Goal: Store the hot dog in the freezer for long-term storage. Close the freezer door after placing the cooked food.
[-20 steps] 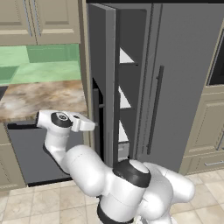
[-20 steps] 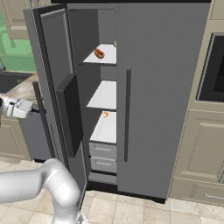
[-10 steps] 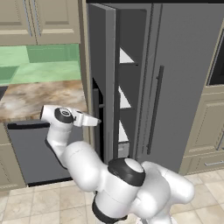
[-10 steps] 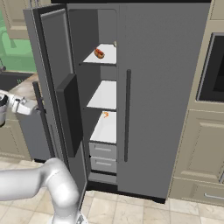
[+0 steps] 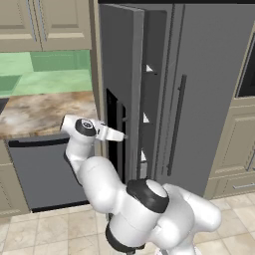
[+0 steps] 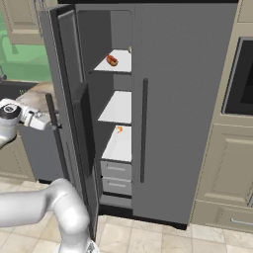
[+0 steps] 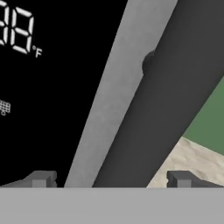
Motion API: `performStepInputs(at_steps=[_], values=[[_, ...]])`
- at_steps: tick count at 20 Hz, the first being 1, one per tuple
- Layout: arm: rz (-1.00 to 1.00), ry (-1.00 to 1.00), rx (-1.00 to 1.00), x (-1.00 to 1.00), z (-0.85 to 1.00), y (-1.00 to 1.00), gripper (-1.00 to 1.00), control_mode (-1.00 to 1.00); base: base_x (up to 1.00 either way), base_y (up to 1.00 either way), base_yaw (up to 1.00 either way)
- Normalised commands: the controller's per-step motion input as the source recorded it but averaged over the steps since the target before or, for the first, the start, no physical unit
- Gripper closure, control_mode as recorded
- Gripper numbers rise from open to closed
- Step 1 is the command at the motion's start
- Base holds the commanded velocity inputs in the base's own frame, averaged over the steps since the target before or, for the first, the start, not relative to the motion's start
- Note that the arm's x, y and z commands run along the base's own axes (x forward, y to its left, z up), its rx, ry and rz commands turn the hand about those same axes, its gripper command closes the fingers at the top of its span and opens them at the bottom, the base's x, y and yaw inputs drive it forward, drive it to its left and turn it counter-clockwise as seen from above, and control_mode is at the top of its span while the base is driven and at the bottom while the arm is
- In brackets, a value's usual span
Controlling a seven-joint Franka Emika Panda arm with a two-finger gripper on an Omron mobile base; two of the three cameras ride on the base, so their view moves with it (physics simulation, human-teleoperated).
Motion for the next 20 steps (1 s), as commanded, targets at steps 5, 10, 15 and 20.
performStepInputs(at_steps=[5, 10, 15, 20], values=[[-0.01, 0.03, 0.04, -0.02, 0.00, -1.00, -1.00, -1.00, 0.00, 0.00, 0.00], [0.00, 0.00, 0.19, 0.02, 0.00, -1.00, -1.00, -1.00, 0.00, 0.00, 0.00], [0.03, 0.02, 0.35, 0.16, 0.10, -0.98, -1.00, -1.00, 0.00, 0.00, 0.00], [0.06, 0.00, 0.37, 0.26, 0.16, -0.85, -1.00, -1.00, 0.00, 0.00, 0.00]])
